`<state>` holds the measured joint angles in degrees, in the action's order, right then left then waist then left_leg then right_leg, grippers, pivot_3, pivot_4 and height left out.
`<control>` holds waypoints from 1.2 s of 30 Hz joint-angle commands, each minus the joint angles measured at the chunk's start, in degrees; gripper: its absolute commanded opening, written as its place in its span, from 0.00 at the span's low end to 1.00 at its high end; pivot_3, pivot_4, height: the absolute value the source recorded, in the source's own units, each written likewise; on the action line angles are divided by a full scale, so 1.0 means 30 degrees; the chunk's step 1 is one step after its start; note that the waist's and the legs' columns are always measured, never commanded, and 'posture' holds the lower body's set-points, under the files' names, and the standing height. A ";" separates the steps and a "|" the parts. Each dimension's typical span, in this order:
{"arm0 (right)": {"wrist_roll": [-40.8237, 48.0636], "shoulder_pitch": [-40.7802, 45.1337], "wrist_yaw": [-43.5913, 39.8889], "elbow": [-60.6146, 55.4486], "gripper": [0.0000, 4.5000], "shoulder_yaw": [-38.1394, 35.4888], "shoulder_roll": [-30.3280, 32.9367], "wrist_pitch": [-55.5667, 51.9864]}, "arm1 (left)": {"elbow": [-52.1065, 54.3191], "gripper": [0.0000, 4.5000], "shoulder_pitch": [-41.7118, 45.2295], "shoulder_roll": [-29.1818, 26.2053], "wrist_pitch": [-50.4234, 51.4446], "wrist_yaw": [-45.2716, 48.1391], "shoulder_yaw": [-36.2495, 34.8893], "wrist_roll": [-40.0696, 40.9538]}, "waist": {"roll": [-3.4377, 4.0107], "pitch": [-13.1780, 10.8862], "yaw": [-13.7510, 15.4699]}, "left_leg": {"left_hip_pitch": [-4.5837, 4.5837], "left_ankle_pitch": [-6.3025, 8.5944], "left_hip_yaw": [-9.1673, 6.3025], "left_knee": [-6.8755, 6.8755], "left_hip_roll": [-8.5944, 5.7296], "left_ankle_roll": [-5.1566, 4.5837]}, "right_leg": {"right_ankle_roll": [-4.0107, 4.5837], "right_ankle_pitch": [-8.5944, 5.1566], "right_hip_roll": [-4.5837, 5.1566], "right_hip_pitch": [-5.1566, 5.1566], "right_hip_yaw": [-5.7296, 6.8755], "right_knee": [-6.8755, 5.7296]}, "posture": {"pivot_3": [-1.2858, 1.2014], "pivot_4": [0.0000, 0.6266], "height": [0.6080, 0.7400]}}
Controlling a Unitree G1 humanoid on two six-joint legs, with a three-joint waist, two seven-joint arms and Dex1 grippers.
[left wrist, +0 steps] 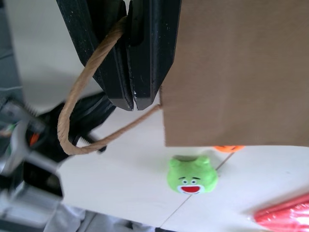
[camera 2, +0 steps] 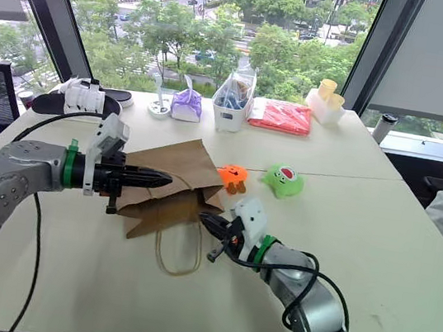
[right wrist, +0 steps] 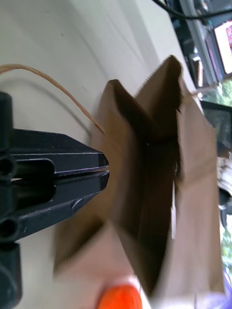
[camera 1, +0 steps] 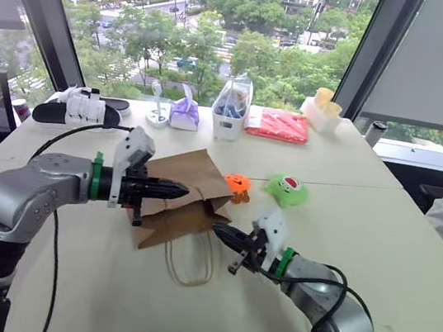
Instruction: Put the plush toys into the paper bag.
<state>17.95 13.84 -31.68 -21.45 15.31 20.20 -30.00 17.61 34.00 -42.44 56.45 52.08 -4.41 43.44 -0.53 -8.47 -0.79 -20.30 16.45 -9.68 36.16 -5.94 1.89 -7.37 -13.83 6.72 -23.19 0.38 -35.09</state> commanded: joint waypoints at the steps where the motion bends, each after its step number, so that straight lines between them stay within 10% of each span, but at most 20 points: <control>1: -0.1588 0.0938 0.0761 0.1144 0.00 0.0907 -0.0977 0.1496 | 0.1000 0.00 0.0420 0.0371 0.2208 -0.1494 -0.0621 0.1581 | -0.0005 0.0003 -0.0053 | -0.0002 -0.0010 0.0001 -0.0001 0.0000 0.0017 | 0.0000 0.0000 0.0000 -0.0003 -0.0004 0.0000 | 0.52 0.24 1.00; 17: -0.5268 0.5319 0.1732 1.1184 0.00 0.1650 -0.4949 0.6247 | -0.0278 0.00 0.2340 0.3434 0.6302 -0.6443 -0.2811 0.5911 | -0.0021 0.0013 -0.0092 | 0.0000 -0.0047 0.0029 -0.0014 0.0000 0.0084 | 0.0009 0.0005 -0.0015 -0.0044 -0.0059 -0.0018 | 0.52 0.24 1.00; 36: -0.6743 0.4652 0.1416 1.1814 0.00 0.1810 -0.5209 0.6912 | -0.4006 0.00 0.4883 0.4228 0.7516 -1.0992 -0.5991 1.1926 | -0.0029 0.0017 -0.0147 | -0.0006 -0.0051 0.0027 -0.0011 -0.0005 0.0094 | 0.0008 0.0006 -0.0015 -0.0060 -0.0069 -0.0029 | 0.52 0.24 1.00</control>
<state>-2.11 27.46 -27.37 15.91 21.27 5.12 -9.52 4.55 47.95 -29.26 79.50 19.93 -21.16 76.22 -0.62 -8.42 -1.23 -20.32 16.30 -9.60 36.12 -5.95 2.17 -7.34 -13.81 6.68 -23.38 0.17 -35.19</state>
